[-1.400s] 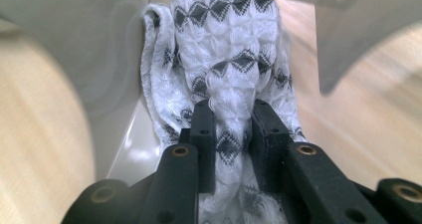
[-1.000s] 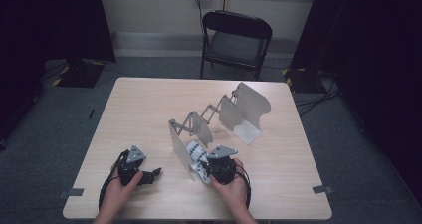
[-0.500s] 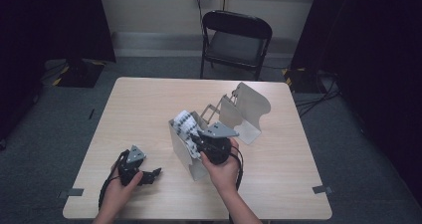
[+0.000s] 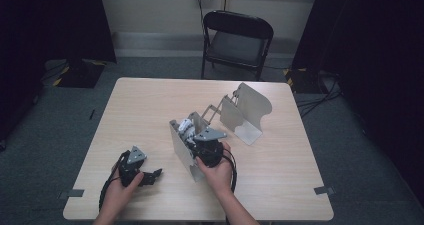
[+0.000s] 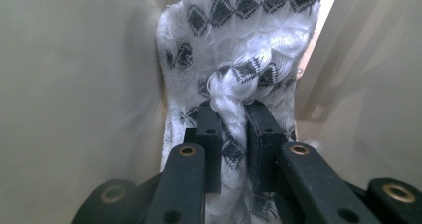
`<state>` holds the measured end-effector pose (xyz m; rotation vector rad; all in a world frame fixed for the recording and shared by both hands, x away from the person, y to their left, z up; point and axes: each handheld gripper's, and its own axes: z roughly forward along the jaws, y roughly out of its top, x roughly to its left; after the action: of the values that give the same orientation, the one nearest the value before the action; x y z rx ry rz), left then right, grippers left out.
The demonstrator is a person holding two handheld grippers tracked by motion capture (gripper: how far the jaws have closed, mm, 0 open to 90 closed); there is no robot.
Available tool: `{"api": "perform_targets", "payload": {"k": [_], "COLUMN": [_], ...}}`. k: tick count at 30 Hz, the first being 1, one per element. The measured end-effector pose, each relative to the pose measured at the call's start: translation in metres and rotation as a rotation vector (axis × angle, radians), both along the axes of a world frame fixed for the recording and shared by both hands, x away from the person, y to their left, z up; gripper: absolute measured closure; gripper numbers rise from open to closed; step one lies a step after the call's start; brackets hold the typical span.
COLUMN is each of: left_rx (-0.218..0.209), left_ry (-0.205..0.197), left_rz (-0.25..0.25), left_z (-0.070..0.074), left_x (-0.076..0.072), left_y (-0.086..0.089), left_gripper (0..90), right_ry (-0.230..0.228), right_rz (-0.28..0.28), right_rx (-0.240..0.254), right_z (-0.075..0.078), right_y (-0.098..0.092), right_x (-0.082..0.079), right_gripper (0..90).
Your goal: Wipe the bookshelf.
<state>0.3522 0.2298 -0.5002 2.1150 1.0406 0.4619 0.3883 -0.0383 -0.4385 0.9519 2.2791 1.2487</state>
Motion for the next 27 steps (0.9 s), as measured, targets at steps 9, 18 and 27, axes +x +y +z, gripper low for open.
{"api": "perform_targets", "payload": {"k": [9, 18, 27], "left_rx": [0.000, 0.000, 0.000], "left_ry": [0.000, 0.000, 0.000], "left_rz": [0.000, -0.001, 0.000], "left_z": [0.000, 0.000, 0.000], "left_x": [0.000, 0.000, 0.000], "left_y": [0.000, 0.000, 0.000], "left_gripper": [14.8, 14.8, 14.8], "right_ry": [0.096, 0.139, 0.012], "right_rz": [-0.005, 0.015, -0.007], "right_rx": [-0.059, -0.086, -0.001], "right_z": [-0.032, -0.044, 0.002], "right_y": [-0.003, -0.009, -0.022], "right_x": [-0.001, -0.009, -0.017], "right_gripper": [79.3, 79.2, 79.1]}}
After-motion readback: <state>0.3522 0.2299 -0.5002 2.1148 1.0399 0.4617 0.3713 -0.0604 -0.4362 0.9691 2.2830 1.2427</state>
